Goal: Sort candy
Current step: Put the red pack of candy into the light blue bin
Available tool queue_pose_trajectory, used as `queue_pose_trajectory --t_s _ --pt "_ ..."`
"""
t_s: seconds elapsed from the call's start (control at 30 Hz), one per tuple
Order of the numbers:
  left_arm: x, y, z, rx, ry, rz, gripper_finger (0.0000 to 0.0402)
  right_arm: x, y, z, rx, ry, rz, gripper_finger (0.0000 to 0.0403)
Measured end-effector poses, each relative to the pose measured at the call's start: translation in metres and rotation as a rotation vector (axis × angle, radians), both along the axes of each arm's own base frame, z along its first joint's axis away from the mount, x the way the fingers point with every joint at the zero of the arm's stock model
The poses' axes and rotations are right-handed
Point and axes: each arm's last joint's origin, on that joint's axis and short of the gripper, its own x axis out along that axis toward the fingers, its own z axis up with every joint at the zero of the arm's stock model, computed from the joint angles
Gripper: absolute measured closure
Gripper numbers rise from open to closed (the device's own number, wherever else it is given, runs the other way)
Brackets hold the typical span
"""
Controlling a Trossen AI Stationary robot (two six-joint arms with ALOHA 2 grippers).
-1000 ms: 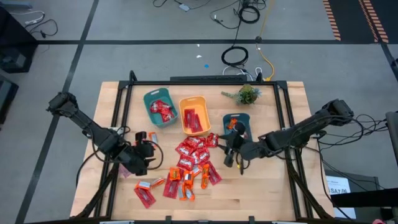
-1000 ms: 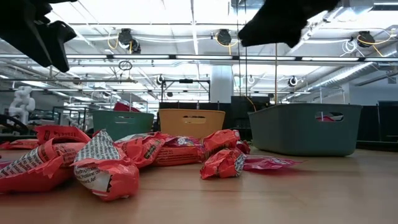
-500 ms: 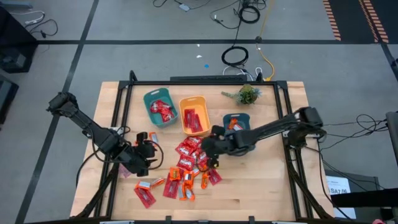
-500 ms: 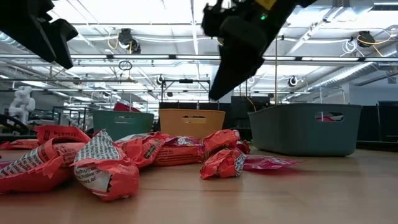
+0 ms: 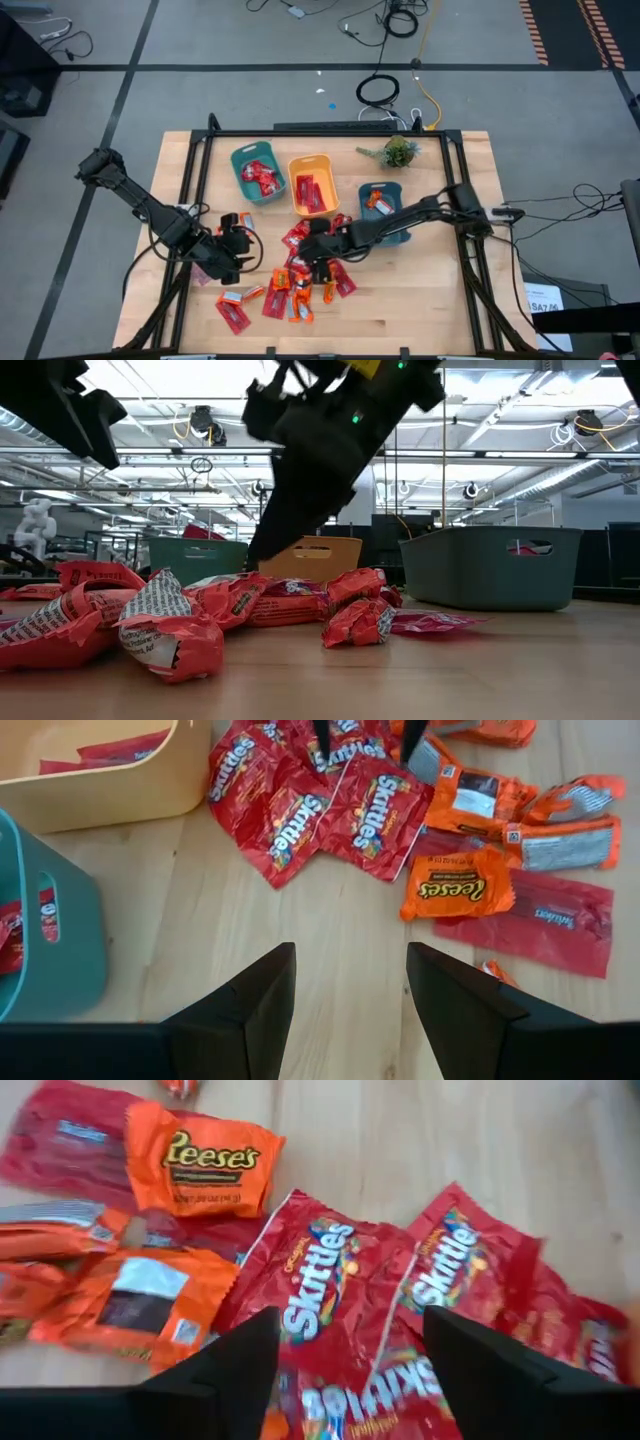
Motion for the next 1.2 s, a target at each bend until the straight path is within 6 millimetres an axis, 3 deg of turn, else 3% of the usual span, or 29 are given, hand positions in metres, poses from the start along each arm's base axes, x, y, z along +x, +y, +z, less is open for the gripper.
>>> queue_pose_trajectory --t_s 0.23,0.4,0.6,0.77,1.1,1.2 --pt "0.002 -0.001 0.001 -0.017 -0.023 0.000 0.0198 0.010 0.000 -0.022 -0.003 -0.009 -0.007 0.0129" --pt "0.002 -0.002 0.002 -0.022 -0.030 0.000 0.0198 0.014 -0.001 -0.034 -0.006 -0.003 -0.014 0.0134" --pt "0.003 -0.002 0.002 -0.024 -0.032 0.000 0.0198 0.014 -0.002 -0.033 -0.003 -0.005 -0.018 0.0154" --pt "0.003 -0.002 0.002 -0.025 -0.032 0.000 0.0198 0.013 -0.002 -0.028 -0.003 -0.019 -0.015 0.0209" --pt "0.003 -0.002 0.002 -0.028 -0.036 0.000 0.0198 0.013 -0.002 -0.023 -0.004 -0.028 -0.012 0.0385" --pt "0.003 -0.002 0.002 -0.028 -0.036 0.000 0.0198 0.011 -0.002 -0.013 -0.001 -0.045 -0.009 0.0395"
